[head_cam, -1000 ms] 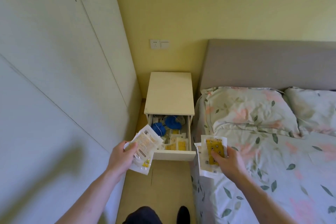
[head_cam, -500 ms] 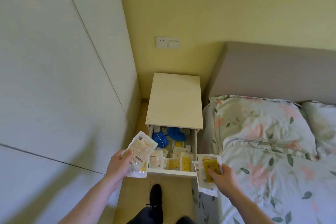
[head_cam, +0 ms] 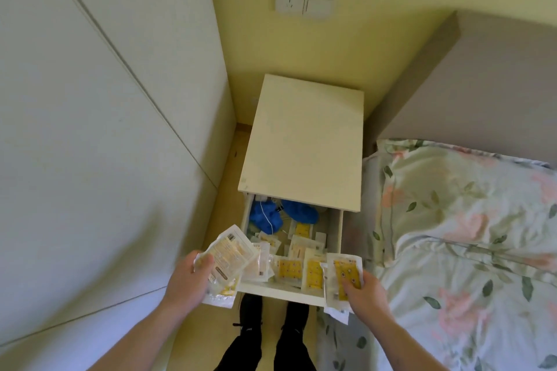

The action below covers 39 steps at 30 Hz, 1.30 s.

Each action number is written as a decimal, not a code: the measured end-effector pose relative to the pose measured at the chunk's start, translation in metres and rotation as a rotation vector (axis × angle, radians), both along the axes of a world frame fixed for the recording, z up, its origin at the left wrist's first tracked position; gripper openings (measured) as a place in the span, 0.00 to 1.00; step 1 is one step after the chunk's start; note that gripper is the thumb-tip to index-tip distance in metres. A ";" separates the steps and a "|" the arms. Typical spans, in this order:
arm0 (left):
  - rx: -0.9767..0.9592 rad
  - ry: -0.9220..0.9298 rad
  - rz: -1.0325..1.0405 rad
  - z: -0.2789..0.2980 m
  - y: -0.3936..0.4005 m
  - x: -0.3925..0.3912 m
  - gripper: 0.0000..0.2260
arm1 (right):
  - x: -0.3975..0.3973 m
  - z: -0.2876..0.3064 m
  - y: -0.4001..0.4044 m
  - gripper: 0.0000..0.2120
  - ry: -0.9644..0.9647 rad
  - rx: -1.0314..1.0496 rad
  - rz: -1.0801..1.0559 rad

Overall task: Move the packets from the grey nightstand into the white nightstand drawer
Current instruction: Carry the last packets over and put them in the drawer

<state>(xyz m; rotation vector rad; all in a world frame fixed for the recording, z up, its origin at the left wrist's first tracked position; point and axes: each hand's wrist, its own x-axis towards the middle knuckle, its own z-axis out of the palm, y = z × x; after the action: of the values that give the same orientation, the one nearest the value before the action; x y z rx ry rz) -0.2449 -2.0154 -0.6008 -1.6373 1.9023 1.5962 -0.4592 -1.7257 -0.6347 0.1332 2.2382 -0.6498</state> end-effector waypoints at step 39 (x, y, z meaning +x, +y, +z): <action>-0.140 -0.032 -0.021 -0.182 0.024 -0.043 0.10 | -0.017 -0.198 -0.042 0.38 -0.028 0.124 0.354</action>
<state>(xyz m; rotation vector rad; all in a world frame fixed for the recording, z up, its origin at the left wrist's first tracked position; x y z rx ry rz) -0.2884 -1.9917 -0.7833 -1.6780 2.0500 1.4501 -0.4761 -1.7680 -0.8327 -0.1881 2.2002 -0.3157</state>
